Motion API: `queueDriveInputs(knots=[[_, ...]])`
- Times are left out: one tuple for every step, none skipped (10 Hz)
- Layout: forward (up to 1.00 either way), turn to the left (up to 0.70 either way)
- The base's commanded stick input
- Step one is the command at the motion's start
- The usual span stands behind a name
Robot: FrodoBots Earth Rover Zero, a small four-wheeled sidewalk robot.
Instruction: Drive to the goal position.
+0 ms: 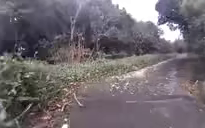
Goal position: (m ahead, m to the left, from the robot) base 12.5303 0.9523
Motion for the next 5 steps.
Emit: queueDriveInputs(knots=[[1.0,-0.4],[1.0,-0.4],[1.0,-0.19],[1.0,-0.07],[1.0,0.0]])
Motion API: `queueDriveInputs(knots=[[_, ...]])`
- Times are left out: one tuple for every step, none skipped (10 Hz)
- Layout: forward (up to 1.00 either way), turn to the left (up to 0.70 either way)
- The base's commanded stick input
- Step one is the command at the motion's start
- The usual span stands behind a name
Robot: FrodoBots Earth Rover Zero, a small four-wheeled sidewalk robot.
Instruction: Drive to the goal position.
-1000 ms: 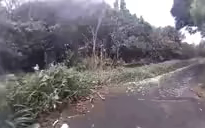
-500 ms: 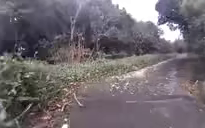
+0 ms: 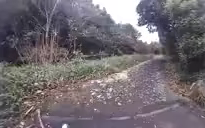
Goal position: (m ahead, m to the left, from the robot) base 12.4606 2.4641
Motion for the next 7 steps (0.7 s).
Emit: queueDriveInputs(knots=[[1.0,0.0],[1.0,0.0],[1.0,0.0],[1.0,0.0],[1.0,0.0],[1.0,0.0],[1.0,-0.05]])
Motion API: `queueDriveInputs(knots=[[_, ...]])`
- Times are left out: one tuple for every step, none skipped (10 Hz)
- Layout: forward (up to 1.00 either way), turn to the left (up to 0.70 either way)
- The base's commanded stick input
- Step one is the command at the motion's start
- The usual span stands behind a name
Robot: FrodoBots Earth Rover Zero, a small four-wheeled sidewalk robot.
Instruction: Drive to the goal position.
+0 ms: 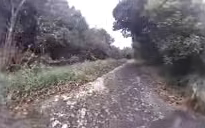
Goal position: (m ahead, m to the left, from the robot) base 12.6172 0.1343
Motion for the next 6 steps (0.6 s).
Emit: queueDriveInputs(knots=[[1.0,-0.13],[1.0,-0.4],[1.0,-0.4],[1.0,-0.4],[1.0,-0.4],[1.0,-0.4]])
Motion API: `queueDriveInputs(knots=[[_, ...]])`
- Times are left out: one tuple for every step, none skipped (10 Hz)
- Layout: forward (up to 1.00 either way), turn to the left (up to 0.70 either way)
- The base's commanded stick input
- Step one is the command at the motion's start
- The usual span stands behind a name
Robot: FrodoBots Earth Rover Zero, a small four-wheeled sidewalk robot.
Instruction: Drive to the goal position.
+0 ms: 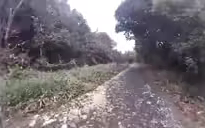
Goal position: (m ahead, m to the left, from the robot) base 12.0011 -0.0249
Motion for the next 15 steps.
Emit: queueDriveInputs(knots=[[1.0,-0.4],[1.0,-0.4],[1.0,-0.4],[1.0,-0.4],[1.0,-0.39],[1.0,-0.37],[1.0,0.0],[1.0,0.0],[1.0,0.0],[1.0,0.0],[1.0,0.0],[1.0,0.13],[1.0,0.29],[1.0,0.39],[1.0,0.33]])
